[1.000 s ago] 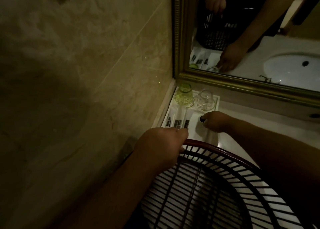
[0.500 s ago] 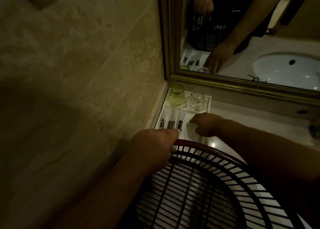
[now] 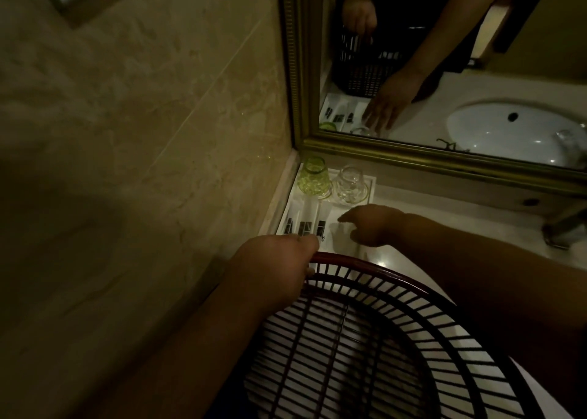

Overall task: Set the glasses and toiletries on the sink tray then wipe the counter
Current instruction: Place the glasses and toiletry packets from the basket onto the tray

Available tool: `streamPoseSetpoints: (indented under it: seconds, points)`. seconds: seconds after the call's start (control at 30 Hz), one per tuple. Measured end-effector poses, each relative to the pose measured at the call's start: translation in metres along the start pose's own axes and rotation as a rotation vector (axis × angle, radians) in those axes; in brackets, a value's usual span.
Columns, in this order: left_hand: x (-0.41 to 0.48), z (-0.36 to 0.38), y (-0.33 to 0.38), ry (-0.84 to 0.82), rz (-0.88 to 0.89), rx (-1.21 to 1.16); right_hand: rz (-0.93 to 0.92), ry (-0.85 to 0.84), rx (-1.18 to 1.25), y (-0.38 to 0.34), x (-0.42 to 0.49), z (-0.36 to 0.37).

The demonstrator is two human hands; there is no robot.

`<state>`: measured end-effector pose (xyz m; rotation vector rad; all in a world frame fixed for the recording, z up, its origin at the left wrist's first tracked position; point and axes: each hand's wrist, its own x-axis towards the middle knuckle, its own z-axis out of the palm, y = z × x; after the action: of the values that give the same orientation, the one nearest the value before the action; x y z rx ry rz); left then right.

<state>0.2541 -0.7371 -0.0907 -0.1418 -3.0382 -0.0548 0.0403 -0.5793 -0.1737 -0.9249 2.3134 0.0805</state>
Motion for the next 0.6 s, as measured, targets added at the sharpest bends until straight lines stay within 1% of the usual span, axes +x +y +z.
streamPoseSetpoints:
  seconds: [0.1,0.17,0.3,0.37,0.43,0.5,0.6]
  points:
    - [0.001,0.003,-0.001,-0.053,-0.019,-0.048,-0.024,0.1,0.047,-0.012,-0.028,-0.017]
    - [0.0,0.002,-0.001,-0.052,-0.003,-0.06,-0.053,0.237,0.09,-0.024,-0.054,-0.029]
    - [0.0,0.002,-0.001,0.001,0.021,-0.032,-0.14,0.528,0.128,-0.051,-0.116,-0.048]
    - [0.001,0.004,-0.002,-0.017,0.022,-0.036,-0.215,0.622,0.139,-0.064,-0.149,-0.048]
    - [0.001,0.006,-0.004,-0.037,0.012,-0.039,-0.274,0.605,0.15,-0.078,-0.178,-0.038]
    - [0.002,0.007,-0.005,-0.054,-0.001,-0.042,-0.315,0.524,0.143,-0.092,-0.201,-0.019]
    - [0.002,0.009,-0.006,-0.043,-0.001,-0.018,-0.399,0.395,0.004,-0.113,-0.216,0.016]
